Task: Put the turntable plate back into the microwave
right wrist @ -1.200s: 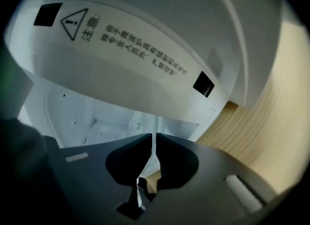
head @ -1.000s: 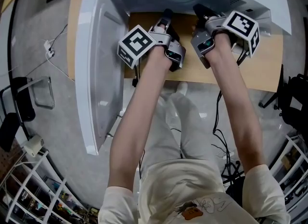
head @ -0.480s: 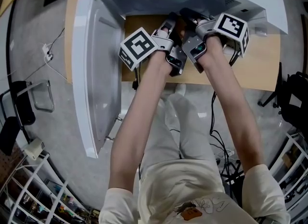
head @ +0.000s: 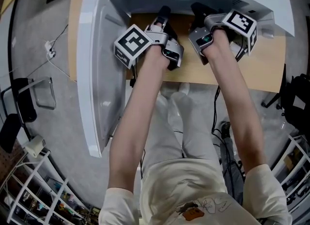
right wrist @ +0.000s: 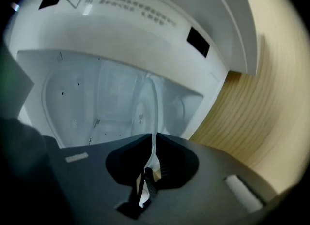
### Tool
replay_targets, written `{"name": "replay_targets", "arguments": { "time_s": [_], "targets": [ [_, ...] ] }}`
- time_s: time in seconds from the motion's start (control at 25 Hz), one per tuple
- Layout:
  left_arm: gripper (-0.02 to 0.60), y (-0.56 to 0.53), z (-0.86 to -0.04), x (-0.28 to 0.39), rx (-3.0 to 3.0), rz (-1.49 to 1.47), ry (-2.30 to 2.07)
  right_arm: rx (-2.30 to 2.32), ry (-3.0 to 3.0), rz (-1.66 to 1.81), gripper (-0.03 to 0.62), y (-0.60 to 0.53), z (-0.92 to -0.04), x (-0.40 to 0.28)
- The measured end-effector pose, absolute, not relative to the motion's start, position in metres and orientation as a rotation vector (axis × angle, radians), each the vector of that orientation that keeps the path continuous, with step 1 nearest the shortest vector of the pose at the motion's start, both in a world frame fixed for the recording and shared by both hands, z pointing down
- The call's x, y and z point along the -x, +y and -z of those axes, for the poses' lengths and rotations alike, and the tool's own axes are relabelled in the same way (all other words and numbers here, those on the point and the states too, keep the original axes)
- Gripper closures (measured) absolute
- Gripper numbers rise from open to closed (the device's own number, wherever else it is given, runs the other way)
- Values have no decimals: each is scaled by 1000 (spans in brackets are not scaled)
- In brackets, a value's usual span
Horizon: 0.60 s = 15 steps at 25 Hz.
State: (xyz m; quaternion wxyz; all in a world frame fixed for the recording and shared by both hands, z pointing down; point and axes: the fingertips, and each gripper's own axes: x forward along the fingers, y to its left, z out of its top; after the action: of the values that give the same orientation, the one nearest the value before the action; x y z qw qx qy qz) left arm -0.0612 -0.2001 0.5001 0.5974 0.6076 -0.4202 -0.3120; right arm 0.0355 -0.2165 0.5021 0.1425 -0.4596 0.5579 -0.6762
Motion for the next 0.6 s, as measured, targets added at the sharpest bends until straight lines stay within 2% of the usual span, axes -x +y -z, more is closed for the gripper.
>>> {"name": "replay_targets", "arguments": {
  "time_s": [0.48,0.6],
  "targets": [
    [565,-202,-503,65,-1406,699,-991,1413,1659,1960,543,-220,-507,-41],
    [563,-195,-505,62,-1402,683,-984,1368,1632,1943,461,-214,-500,-43]
  ]
}}
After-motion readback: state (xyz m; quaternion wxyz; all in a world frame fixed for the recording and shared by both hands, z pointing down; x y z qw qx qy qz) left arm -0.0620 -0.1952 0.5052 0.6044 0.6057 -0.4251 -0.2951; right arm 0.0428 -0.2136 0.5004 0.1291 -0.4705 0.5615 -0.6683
